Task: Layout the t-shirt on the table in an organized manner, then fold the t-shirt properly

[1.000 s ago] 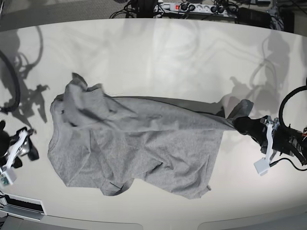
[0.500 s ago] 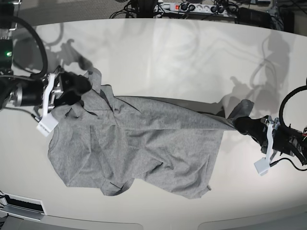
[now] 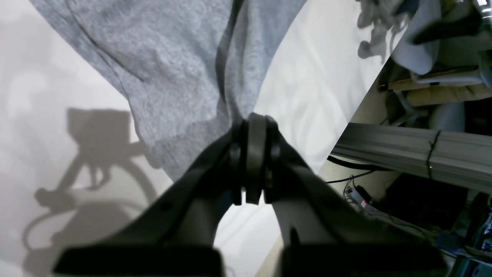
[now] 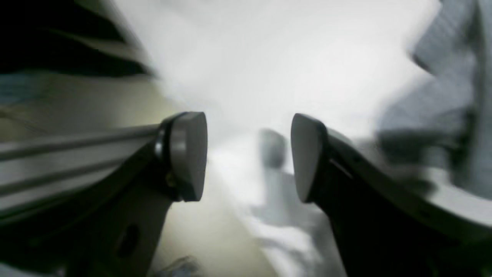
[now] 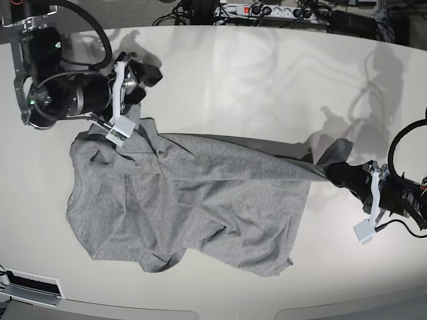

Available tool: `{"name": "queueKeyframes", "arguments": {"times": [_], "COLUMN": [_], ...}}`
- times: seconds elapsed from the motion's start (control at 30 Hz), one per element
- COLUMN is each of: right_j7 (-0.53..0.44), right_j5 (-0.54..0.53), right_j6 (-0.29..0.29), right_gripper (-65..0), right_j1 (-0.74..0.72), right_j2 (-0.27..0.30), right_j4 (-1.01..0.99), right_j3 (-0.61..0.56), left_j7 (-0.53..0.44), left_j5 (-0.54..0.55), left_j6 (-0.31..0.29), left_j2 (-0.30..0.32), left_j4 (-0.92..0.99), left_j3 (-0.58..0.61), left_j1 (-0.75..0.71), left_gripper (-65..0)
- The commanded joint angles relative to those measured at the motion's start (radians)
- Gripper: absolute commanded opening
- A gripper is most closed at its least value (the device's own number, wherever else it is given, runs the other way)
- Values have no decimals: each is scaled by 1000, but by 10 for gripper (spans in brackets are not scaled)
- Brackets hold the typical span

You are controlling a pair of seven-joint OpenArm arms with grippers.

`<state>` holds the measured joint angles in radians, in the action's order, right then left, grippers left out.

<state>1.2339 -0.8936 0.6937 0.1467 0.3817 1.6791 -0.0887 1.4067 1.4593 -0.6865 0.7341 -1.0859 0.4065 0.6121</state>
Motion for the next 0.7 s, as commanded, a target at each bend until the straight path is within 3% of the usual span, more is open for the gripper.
{"name": "queueKeyframes", "arguments": {"times": [0.0,0.1,0.33,0.4,0.5,0.67], "right_j7": [-62,-148,-141,-178,-254,-334], "right_j5": [44,172,199,260,380,485], "right_j6": [4,4,4,1,-46,-93], "right_gripper": [-293,-292,-292,-292,-292,-292], "right_j1": [-17,-18,-19,-18,-16,-16], "right_j2": [13,14,14,14,14,14], "right_j4": [14,14,14,14,14,14], "right_j3": [1,1,2,1,-5,-5], "left_j7": [-10,-10,-10,-10,-10,-10], "left_j5": [24,24,24,24,24,24], "left_j6": [-3,-3,-3,-3,-3,-3], "left_j2": [17,17,17,17,17,17], "left_j4": [-11,-11,-11,-11,-11,-11], "left_j3": [-12,-12,-12,-12,-12,-12], "left_j1": [31,31,31,31,31,31], "left_gripper": [-650,-650,-650,-650,-650,-650]}}
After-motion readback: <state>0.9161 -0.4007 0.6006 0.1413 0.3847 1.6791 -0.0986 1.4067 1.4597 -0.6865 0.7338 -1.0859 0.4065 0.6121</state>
